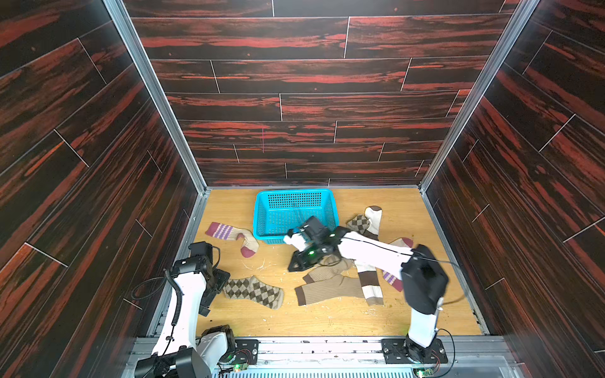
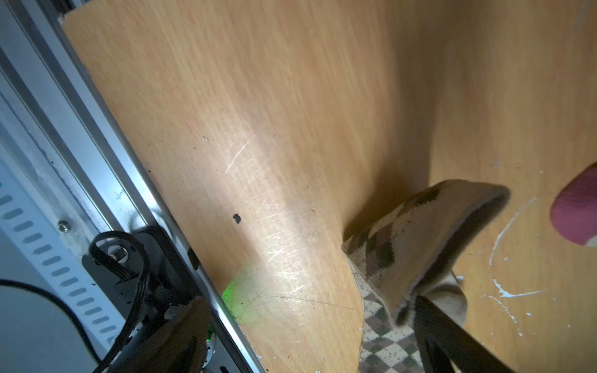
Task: Place the socks together as a pair
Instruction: Move the sock to the center of the board.
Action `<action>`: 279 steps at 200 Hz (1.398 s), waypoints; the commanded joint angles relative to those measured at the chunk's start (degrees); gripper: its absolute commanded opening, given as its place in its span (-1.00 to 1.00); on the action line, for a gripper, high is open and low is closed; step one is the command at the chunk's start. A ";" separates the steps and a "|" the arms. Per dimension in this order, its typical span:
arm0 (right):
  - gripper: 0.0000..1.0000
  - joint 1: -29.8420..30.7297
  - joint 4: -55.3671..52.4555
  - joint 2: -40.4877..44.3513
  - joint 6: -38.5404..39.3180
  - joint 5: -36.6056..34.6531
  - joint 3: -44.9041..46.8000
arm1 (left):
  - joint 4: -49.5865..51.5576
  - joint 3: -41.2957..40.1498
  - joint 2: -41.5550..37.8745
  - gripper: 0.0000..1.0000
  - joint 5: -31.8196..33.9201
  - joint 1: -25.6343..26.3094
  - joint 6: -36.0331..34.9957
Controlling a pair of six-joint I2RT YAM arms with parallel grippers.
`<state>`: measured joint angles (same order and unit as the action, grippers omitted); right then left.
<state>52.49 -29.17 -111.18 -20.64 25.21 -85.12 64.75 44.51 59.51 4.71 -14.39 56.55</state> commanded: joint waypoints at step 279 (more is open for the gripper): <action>-0.19 4.46 -3.04 8.76 0.78 -21.17 18.15 | -9.53 0.97 -9.04 0.95 -10.70 -0.99 -0.07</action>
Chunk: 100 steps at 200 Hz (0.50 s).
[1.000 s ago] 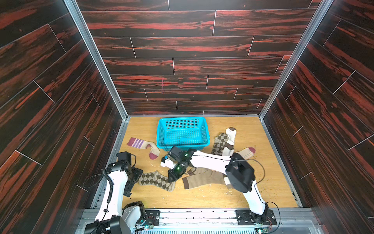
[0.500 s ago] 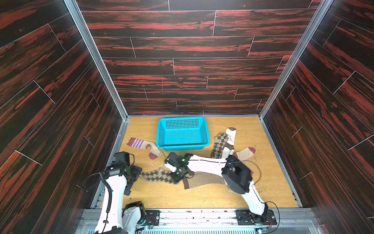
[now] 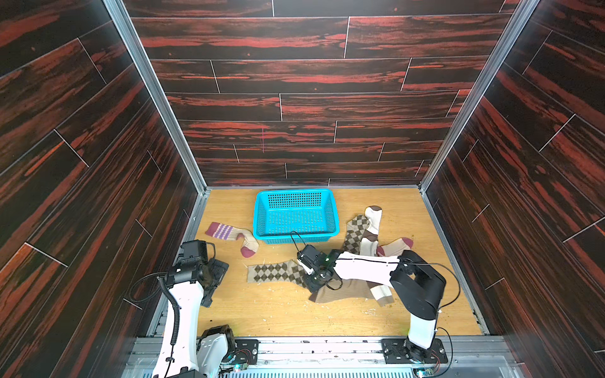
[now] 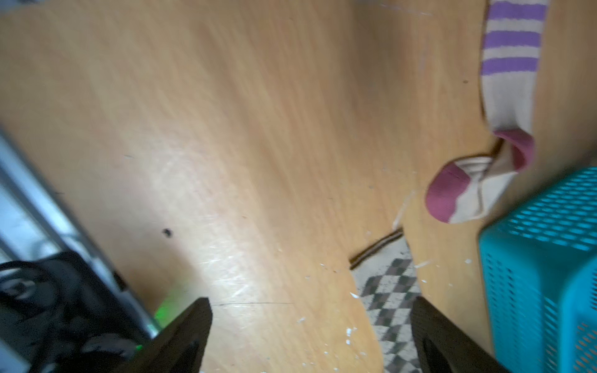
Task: Place the socks together as a pair
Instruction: Move the sock to the center of the board.
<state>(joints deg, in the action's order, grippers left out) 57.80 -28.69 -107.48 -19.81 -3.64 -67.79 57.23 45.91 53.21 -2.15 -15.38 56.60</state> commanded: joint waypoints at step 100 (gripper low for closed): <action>0.01 -31.93 -21.06 13.78 1.79 9.47 -4.09 | -5.61 14.90 -4.09 0.95 14.65 23.18 -9.35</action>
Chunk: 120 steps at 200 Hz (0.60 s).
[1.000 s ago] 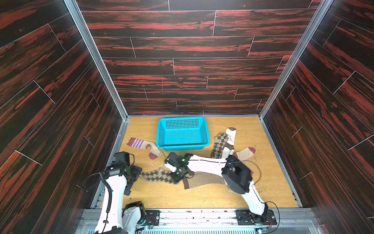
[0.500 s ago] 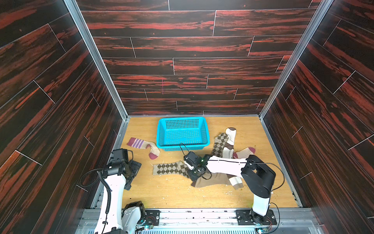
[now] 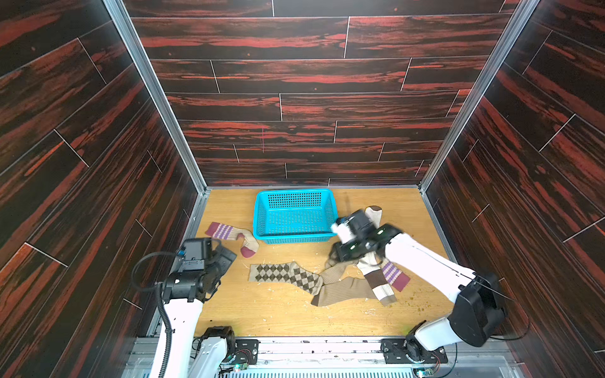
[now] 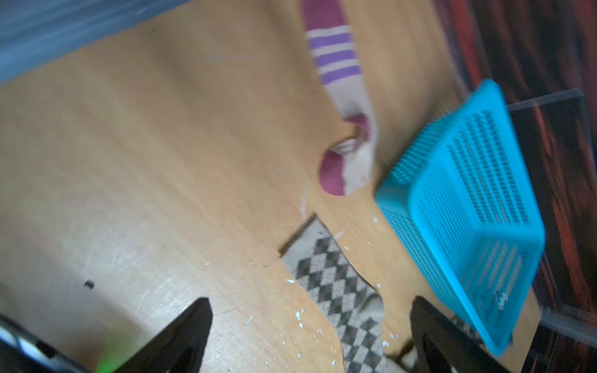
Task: Place the socks together as a pair
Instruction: Move the sock to the center of the board, then pick up the sock at the center of the board.
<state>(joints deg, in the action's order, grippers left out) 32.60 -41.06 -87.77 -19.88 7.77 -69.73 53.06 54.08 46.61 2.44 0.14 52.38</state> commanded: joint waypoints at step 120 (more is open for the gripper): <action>-0.01 -22.73 -4.77 -29.26 -0.59 -6.76 -27.57 | -3.77 14.42 12.67 0.95 21.21 33.71 -14.35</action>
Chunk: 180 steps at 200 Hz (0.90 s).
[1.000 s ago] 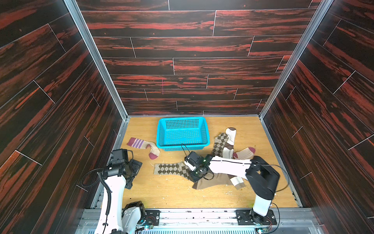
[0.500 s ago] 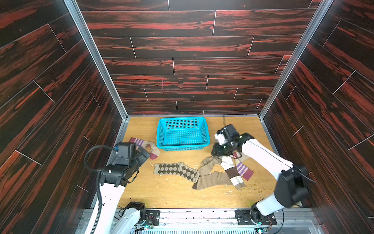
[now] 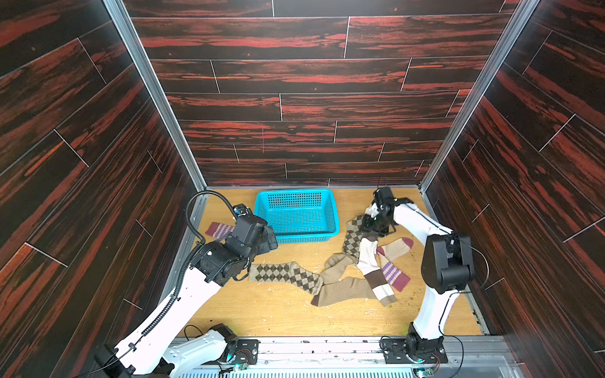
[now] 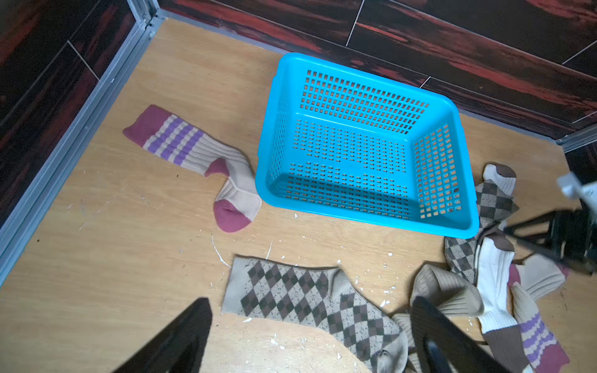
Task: Place the socks together as a pair
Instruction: Pick up the sock at the center of the board.
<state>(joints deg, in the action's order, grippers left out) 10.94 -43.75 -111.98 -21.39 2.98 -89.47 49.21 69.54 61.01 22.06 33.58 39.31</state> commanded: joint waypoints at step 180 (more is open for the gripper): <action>-0.34 1.05 -9.59 -20.61 6.97 0.00 -26.64 | -0.69 -8.18 -8.19 0.94 3.53 0.25 2.51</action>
<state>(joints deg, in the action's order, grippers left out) 10.35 -52.10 -131.15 -16.14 2.15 -116.18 48.45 62.13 54.13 24.08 33.74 41.12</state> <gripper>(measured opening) 0.359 0.968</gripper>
